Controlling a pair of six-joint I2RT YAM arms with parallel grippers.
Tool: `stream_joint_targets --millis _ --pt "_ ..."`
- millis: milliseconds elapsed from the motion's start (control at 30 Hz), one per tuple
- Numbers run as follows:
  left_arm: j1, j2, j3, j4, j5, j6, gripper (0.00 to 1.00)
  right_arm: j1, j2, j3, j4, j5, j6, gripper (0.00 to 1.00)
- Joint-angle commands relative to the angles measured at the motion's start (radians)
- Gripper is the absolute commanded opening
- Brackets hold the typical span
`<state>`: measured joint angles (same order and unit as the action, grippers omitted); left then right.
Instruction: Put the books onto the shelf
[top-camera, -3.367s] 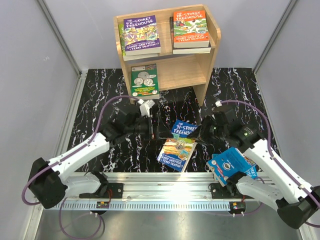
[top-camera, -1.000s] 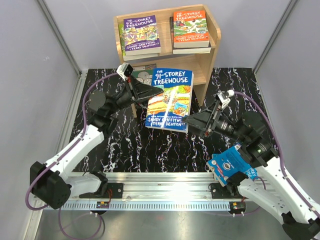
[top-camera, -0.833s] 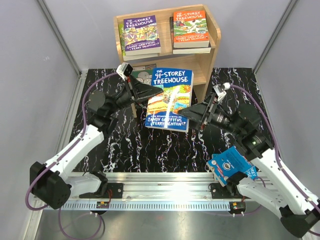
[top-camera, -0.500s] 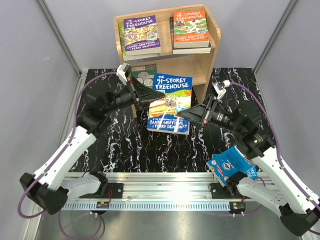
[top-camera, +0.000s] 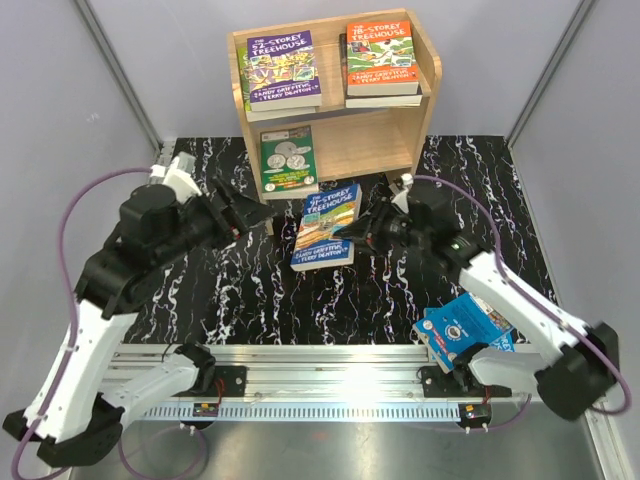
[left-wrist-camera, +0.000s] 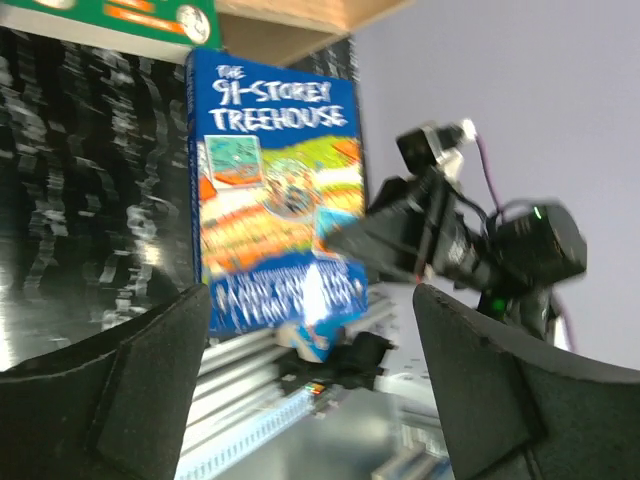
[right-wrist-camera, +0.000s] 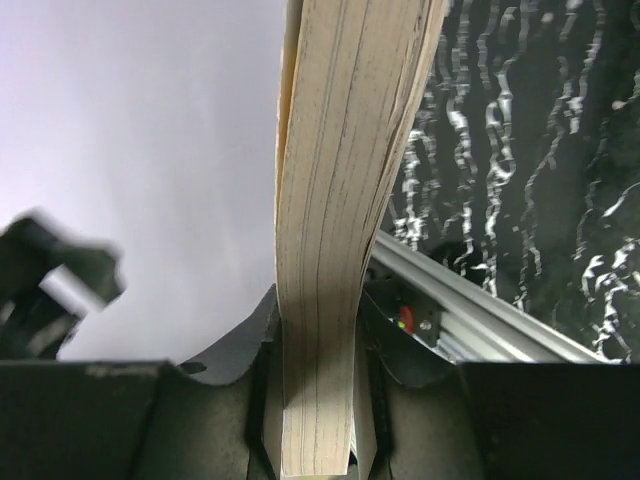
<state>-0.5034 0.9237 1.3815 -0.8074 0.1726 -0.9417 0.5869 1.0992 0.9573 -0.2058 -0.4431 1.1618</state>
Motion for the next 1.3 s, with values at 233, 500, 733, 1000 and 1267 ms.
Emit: stream_joint_targets --millis 233,500,733,1000,1267 --pt "-0.001 -0.132 0.019 -0.208 -0.145 0.106 0.86 -0.002 0.249 0.277 0.257 -0.052 -0.047 0.0" --pt "0.0 -0.146 -0.016 -0.197 -0.13 0.119 0.86 -0.002 0.09 0.392 -0.177 0.026 -0.184 0.0" --pt "-0.001 -0.099 -0.05 -0.112 -0.084 0.119 0.86 -0.002 0.112 0.431 -0.152 0.006 -0.205 0.0" --pt "0.0 -0.045 -0.025 -0.088 -0.055 0.156 0.85 -0.004 0.309 0.515 0.037 -0.014 -0.162 0.0" --pt "-0.001 -0.025 -0.039 -0.099 -0.051 0.178 0.84 -0.004 0.522 0.581 0.234 0.004 -0.097 0.0"
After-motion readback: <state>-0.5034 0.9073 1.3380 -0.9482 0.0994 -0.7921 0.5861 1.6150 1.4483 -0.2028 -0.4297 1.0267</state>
